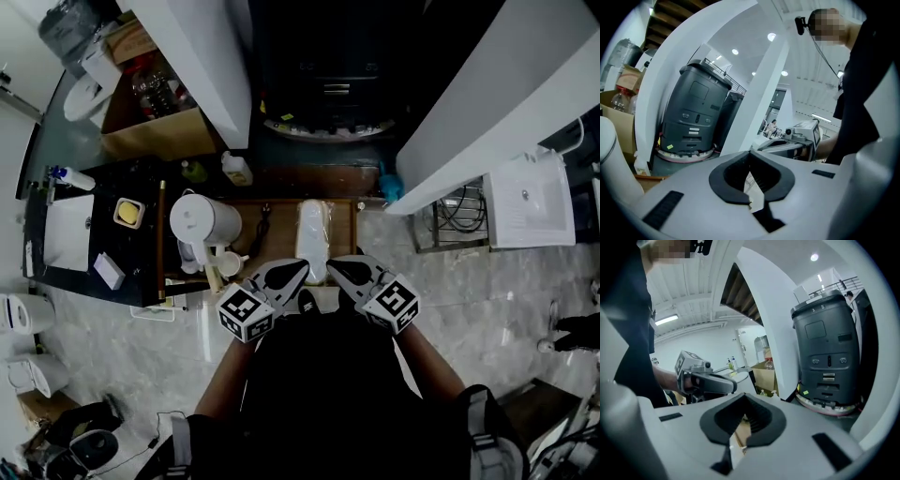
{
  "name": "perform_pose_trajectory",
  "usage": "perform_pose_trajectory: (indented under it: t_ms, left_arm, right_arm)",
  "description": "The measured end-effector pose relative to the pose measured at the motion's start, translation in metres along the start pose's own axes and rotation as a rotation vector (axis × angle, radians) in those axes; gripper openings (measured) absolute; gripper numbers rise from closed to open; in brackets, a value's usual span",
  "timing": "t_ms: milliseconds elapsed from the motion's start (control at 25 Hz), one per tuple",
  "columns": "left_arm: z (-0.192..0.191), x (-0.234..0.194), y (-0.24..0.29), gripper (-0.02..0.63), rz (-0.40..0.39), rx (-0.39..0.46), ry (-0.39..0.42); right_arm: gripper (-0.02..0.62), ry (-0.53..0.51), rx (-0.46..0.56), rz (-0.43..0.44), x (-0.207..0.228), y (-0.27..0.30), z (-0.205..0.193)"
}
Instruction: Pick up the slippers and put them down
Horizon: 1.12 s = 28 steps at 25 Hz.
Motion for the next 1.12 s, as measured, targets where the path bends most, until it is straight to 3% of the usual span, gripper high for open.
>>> perform_pose_trajectory:
  t_ms: [200,1120]
  left_arm:
    - [0.009,0.011,-0.009,0.011,-0.001,0.014,0.033]
    - [-0.009,0.019,-0.015,0.011,-0.003,-0.005,0.023]
  right_arm:
    - [0.006,-0.015,0.027,-0.006,-0.013,-0.005,0.007]
    - [0.006,-0.024,0.028,-0.039,-0.022,-0.009,-0.003]
Point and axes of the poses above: the fingertips, and each gripper's own axes: y forward along the fingers, x to its right, z out of its top, the point moved 2 cm from there along -y, backward along the fingers, and after that the axes turned 8 degrees about -x, right-handed, at the moved point
